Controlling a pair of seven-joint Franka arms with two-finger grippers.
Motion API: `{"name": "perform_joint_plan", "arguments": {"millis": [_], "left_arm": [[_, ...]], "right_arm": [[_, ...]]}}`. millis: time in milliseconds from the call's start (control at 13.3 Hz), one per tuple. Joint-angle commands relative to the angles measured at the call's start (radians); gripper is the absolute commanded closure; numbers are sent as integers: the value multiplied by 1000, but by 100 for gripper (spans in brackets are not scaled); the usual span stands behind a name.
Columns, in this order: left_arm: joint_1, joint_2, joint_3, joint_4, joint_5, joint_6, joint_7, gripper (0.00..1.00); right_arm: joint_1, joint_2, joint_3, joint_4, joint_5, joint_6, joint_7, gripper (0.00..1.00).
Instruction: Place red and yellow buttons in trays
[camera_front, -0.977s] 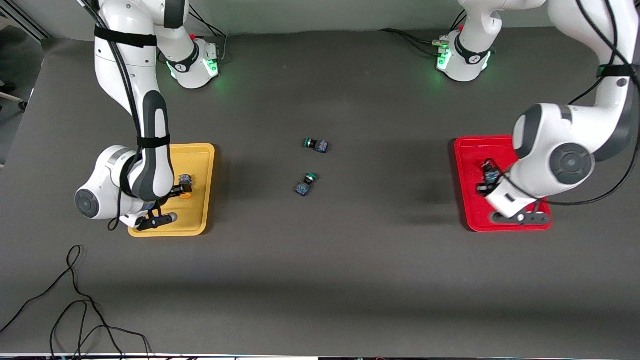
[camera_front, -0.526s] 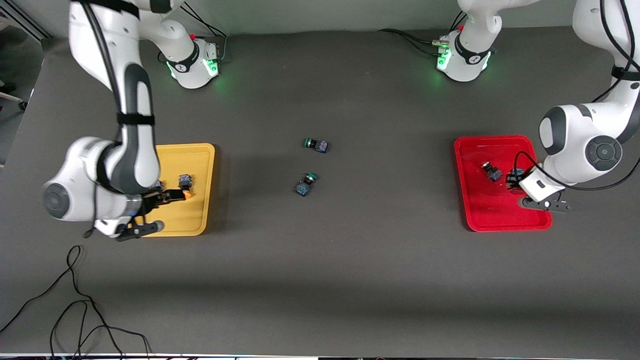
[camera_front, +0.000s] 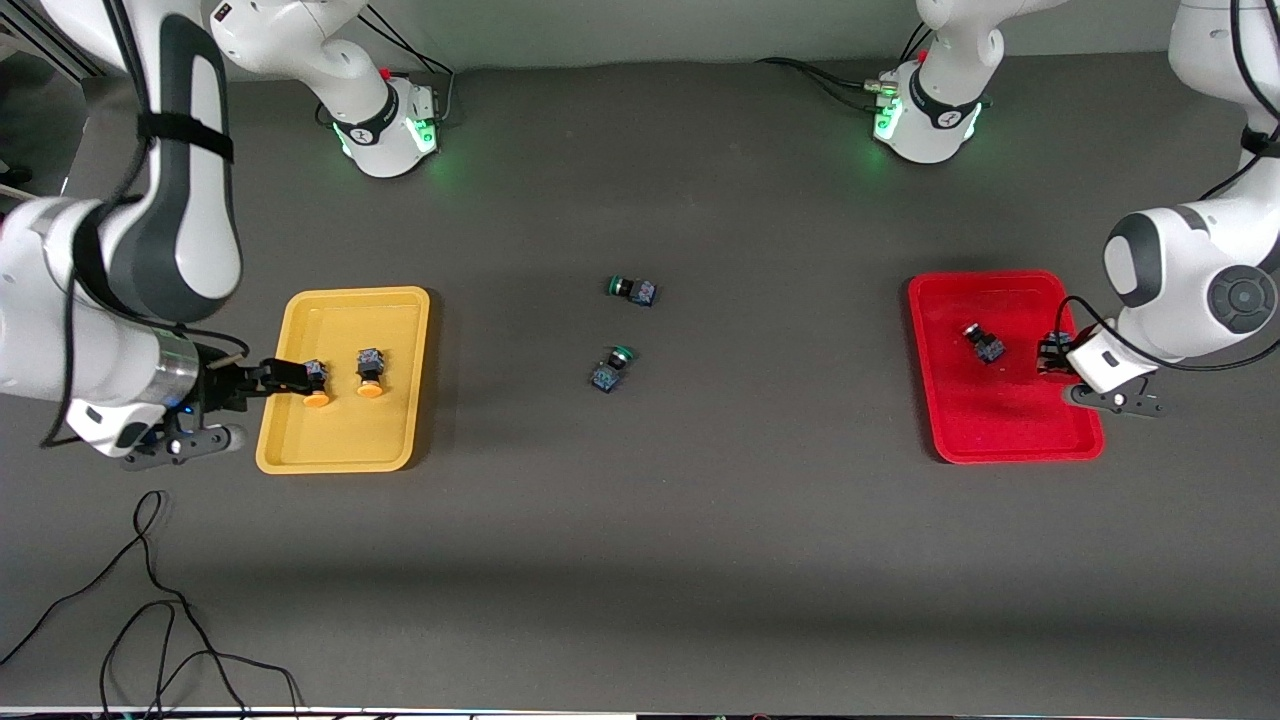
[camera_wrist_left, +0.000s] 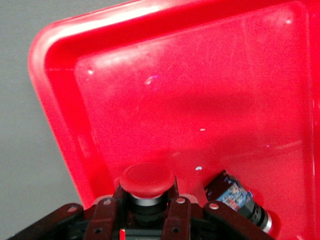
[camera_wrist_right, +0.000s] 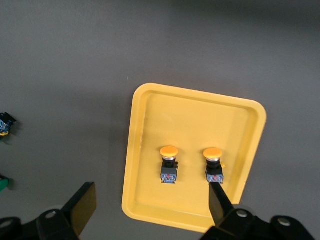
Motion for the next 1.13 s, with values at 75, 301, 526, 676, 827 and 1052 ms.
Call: {"name": "perform_joint_plan", "arguments": {"millis": [75, 301, 526, 676, 827, 1052], "left_arm": [[5, -14, -9, -23, 1, 28, 14, 0], [-13, -92, -19, 15, 1, -91, 8, 0], [-64, -156, -21, 171, -7, -299, -41, 0], [-84, -157, -21, 364, -10, -510, -54, 0], [-105, -152, -33, 529, -22, -636, -73, 0], [-108, -231, -59, 600, -50, -788, -168, 0]], "right_arm": [[8, -146, 76, 11, -147, -25, 189, 0], [-184, -245, 272, -12, -224, -26, 264, 0], [-485, -311, 528, -52, -256, -25, 264, 0], [-669, -362, 684, -87, -266, -25, 264, 0], [-797, -391, 808, -99, -289, -26, 267, 0], [-817, -404, 838, -71, -311, -76, 289, 0]]}}
